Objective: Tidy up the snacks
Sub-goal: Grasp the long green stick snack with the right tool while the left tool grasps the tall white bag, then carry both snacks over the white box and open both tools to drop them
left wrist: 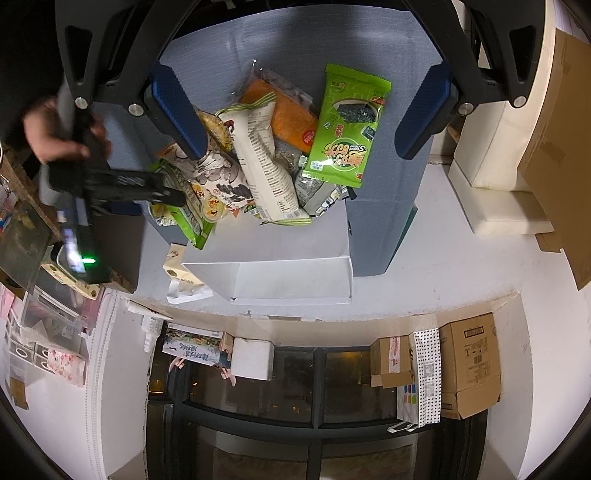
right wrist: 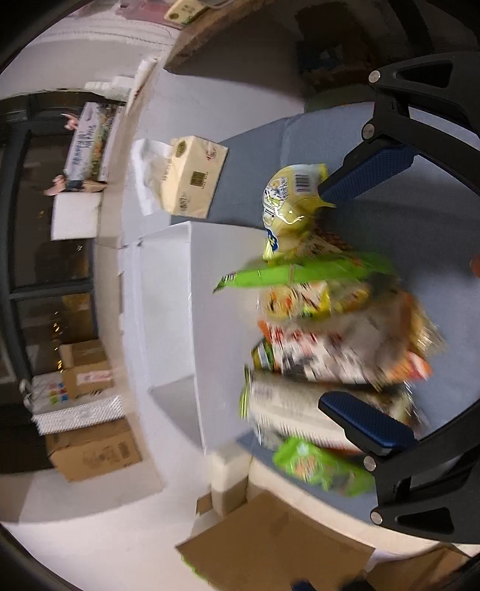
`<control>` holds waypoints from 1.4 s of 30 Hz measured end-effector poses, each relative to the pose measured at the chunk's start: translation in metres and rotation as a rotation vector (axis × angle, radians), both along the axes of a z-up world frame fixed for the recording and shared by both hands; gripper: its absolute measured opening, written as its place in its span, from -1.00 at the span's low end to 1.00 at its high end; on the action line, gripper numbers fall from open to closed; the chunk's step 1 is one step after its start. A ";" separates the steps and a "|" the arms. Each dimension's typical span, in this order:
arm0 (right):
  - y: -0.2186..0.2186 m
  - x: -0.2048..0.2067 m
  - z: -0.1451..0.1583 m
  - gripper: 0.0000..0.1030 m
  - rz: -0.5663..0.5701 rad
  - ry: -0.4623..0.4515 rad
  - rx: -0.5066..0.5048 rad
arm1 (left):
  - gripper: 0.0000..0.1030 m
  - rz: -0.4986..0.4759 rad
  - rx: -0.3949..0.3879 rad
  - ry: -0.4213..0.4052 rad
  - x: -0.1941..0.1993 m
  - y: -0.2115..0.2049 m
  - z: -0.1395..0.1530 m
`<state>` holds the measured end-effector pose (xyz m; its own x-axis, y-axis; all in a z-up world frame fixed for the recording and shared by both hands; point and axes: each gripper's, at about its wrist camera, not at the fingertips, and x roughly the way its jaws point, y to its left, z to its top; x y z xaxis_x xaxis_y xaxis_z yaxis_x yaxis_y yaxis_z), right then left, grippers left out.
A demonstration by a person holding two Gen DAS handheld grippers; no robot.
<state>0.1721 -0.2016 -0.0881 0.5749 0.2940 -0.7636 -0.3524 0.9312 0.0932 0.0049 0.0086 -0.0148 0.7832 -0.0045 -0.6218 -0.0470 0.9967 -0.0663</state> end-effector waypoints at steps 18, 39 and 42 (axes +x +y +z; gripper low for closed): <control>-0.032 -0.012 0.019 -0.75 -0.017 -0.058 0.081 | 1.00 -0.076 -0.073 0.052 0.036 -0.007 -0.031; -0.080 -0.083 0.034 -0.75 -0.085 -0.127 0.186 | -0.17 -0.120 -0.055 0.323 0.154 -0.044 -0.116; -0.078 -0.084 0.034 -0.75 -0.077 -0.131 0.184 | -0.27 -0.123 -0.048 0.276 0.146 -0.042 -0.107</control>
